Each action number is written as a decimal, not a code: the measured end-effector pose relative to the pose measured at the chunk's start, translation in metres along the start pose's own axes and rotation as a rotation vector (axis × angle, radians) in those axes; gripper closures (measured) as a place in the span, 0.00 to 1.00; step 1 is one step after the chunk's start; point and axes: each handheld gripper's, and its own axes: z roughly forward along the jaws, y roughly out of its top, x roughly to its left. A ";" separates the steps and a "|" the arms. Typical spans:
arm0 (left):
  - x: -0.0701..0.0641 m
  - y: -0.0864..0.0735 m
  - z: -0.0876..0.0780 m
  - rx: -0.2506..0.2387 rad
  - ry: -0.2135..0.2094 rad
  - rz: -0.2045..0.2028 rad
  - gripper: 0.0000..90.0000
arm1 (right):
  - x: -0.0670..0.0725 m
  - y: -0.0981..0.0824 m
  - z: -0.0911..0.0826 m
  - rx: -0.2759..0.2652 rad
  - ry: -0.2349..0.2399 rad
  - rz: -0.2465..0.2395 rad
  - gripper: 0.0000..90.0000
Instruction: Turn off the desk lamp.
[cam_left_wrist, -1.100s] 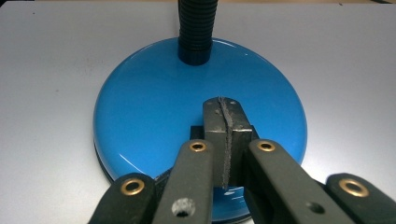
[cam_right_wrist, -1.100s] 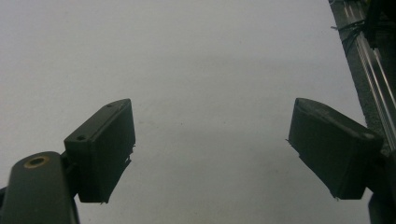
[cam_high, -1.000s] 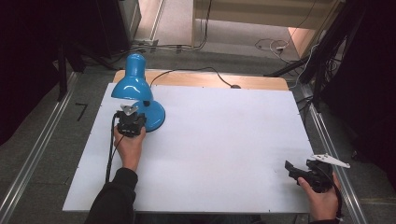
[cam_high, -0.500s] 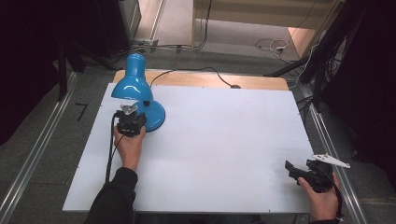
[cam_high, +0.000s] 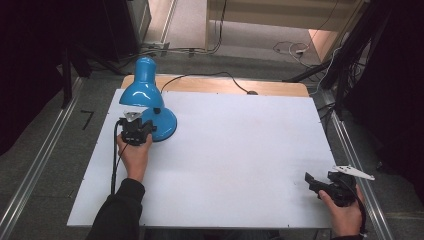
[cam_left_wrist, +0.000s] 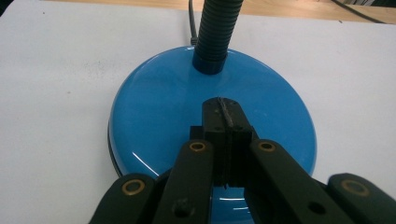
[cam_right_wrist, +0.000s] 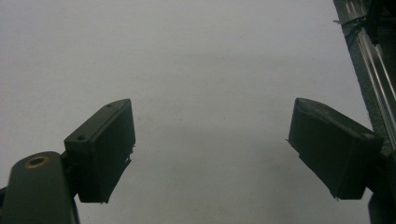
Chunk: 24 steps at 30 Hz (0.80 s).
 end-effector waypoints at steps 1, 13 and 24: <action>0.000 0.000 0.000 0.001 -0.001 -0.002 1.00 | 0.000 0.000 0.000 0.000 0.001 0.000 0.15; -0.002 0.003 -0.006 -0.027 0.005 -0.010 0.72 | -0.001 0.000 0.001 0.003 -0.001 0.000 0.15; -0.007 0.002 -0.008 -0.018 0.040 0.024 0.47 | -0.001 0.000 0.000 0.002 0.000 0.002 0.15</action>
